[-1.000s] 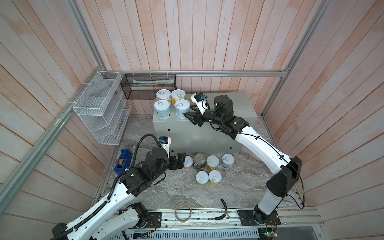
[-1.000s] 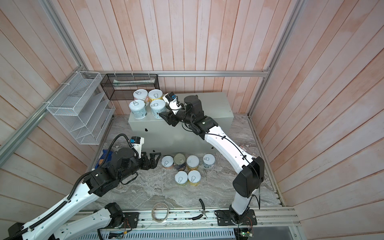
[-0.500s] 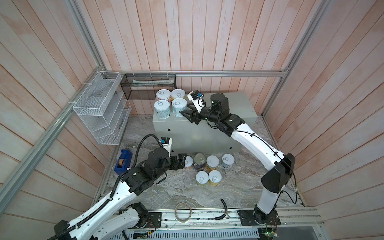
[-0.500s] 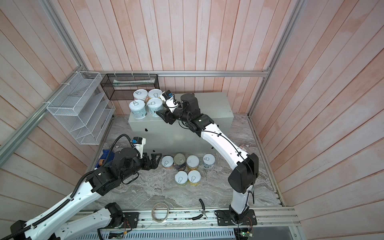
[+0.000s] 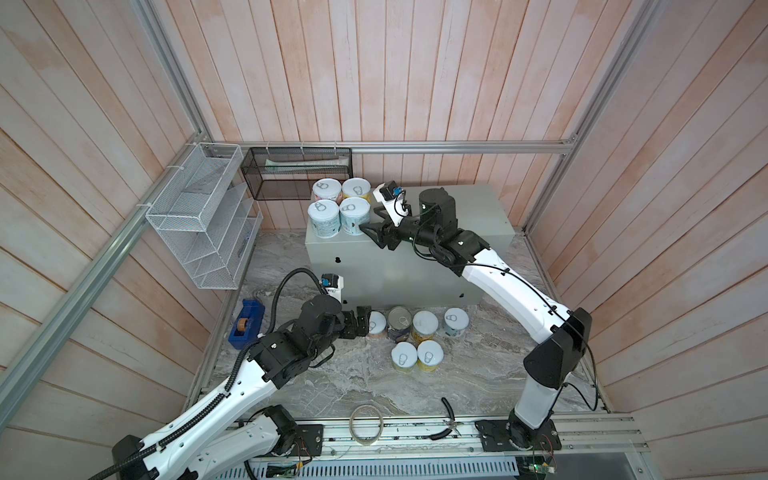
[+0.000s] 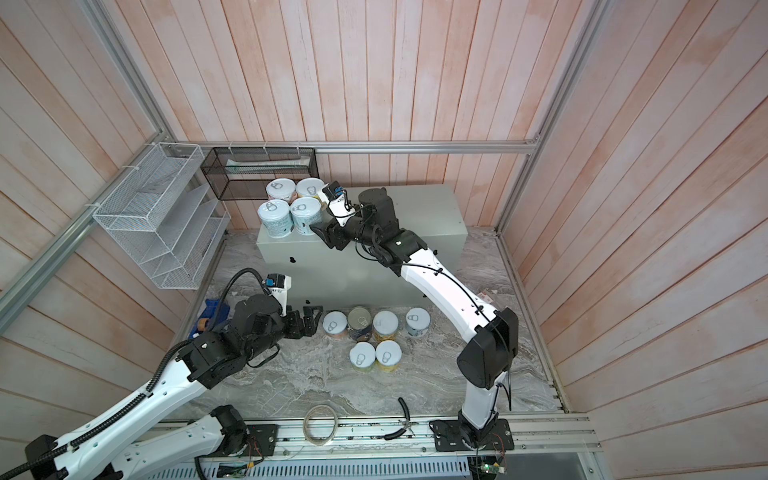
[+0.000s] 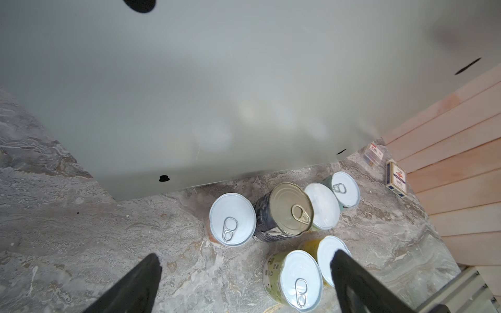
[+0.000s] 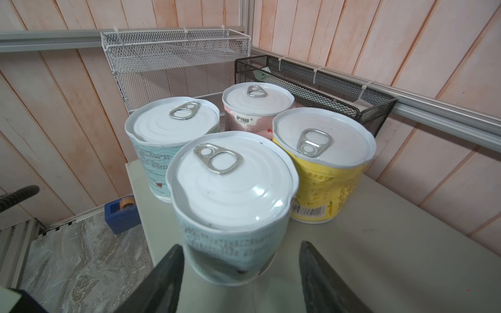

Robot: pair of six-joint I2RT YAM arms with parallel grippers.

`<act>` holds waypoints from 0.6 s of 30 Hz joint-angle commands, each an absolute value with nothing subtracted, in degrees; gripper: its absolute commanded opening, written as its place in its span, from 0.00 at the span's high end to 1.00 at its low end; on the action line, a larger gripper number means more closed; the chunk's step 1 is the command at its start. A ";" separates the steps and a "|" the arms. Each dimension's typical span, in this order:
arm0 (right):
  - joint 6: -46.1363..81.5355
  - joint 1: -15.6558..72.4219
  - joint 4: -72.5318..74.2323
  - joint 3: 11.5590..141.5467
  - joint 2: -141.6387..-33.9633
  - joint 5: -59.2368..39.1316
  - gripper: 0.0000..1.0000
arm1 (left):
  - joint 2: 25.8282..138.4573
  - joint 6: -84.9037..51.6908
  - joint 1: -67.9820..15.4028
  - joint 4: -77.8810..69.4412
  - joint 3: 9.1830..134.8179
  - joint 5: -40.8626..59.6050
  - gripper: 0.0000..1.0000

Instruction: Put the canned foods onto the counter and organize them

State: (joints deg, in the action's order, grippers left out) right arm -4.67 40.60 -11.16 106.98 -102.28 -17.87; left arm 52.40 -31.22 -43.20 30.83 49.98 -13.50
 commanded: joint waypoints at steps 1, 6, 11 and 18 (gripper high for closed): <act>-3.72 41.21 -12.70 105.79 -95.52 -11.05 0.27 | 52.38 -34.00 -43.29 31.53 48.58 -17.61 0.00; -0.70 42.17 -13.94 97.46 -84.44 -2.40 0.21 | 55.09 -34.91 -42.36 34.14 49.22 -13.04 0.00; 4.26 43.71 -17.94 83.44 -71.03 4.79 0.21 | 53.97 -33.66 -44.22 31.86 46.14 -12.97 0.00; 11.41 46.35 -26.79 69.69 -61.27 11.60 0.20 | 53.09 -32.97 -44.61 30.30 43.40 -11.45 0.00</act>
State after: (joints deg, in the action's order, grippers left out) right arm 6.90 45.10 -20.10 73.65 -61.84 6.48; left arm 54.00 -33.65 -44.29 31.64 44.93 -12.38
